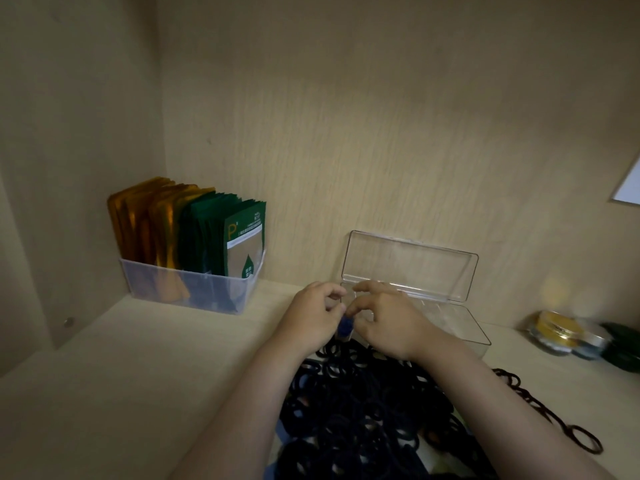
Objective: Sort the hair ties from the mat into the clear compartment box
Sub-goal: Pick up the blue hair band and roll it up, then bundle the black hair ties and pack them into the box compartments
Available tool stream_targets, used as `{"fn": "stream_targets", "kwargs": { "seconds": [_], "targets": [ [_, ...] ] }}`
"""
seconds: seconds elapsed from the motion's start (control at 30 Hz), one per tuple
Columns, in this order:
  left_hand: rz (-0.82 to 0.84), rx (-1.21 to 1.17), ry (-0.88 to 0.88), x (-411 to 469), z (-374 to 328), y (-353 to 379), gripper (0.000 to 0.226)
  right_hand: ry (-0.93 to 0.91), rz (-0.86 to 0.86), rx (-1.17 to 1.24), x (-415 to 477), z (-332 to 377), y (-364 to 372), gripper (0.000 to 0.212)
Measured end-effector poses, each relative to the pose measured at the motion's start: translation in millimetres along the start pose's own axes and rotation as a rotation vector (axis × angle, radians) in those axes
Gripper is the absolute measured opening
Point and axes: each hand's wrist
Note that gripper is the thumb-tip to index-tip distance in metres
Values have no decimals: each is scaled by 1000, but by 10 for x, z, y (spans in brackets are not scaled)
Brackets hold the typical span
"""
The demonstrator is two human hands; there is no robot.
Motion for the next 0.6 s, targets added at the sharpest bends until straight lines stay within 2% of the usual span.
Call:
{"fn": "stream_targets", "kwargs": {
  "seconds": [0.07,0.17,0.3,0.4,0.47,0.6],
  "targets": [
    [1,58,19,-28,-38,-34,22,-17,-70,37,-34,-40,-34,28],
    [6,169,73,-72,-177,-146,9,-61,-153,139,-157,-71,-231,23],
    [204,195,0,-158,-403,-268,9,-56,63,255,-349,-3,-442,11],
    [438,259,-95,-252,-464,-280,15,47,238,112,-435,87,-476,44],
    [526,308,-134,-284,-473,-292,22,124,331,-2,-491,168,-452,61],
    [597,340,-177,-303,-478,-299,26,111,412,-144,-515,256,-343,52]
  ]
}}
Point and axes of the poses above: each hand's wrist, its own x-axis towards the middle knuckle, its own y-axis out of the palm, z = x × y, and after that the axes turned 1 degree about z, right-handed
